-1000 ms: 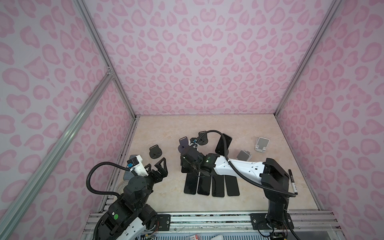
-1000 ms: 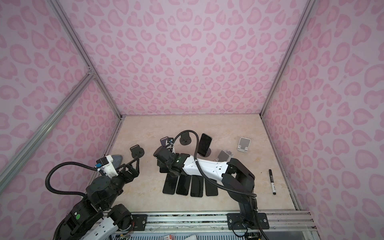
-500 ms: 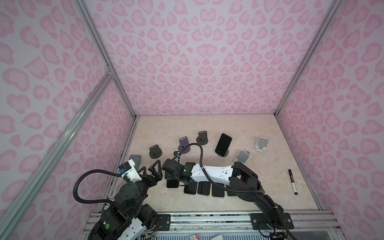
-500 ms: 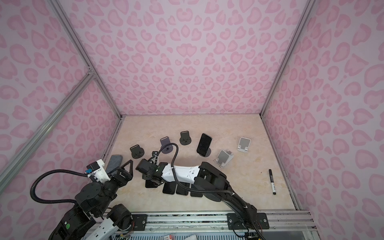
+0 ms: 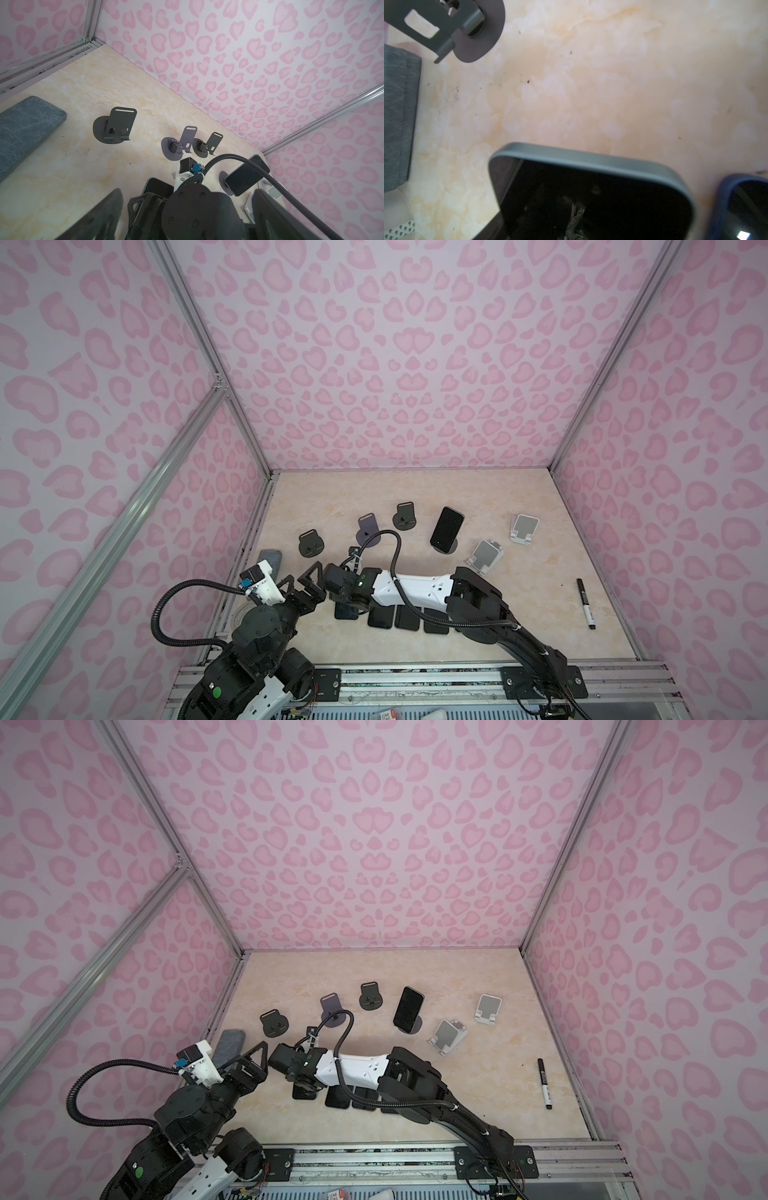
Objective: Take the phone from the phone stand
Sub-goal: 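Lower the grey-green phone flat beside the other phones and open right gripper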
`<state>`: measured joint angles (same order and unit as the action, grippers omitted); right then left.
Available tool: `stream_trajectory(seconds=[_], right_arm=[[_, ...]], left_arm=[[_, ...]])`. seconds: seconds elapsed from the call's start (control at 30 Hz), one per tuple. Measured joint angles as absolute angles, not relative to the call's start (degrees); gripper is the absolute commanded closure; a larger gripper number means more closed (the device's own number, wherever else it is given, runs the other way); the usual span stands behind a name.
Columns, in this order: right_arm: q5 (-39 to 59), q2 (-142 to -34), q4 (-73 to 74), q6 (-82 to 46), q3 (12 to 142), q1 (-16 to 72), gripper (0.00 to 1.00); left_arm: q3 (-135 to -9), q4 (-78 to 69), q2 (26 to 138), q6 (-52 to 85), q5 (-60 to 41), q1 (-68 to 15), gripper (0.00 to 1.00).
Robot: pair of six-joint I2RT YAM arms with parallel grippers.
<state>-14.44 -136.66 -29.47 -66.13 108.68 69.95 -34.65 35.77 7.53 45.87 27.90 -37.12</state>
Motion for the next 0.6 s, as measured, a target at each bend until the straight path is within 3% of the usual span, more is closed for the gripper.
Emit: stream_trajectory(seconds=[0.6], right_arm=[[-16.3,-134.4,-25.0,-67.1,103.1,70.1,0.32]], left_arm=[[-31.4,32.8,9.3,46.5,27.4,-37.1,0.01]])
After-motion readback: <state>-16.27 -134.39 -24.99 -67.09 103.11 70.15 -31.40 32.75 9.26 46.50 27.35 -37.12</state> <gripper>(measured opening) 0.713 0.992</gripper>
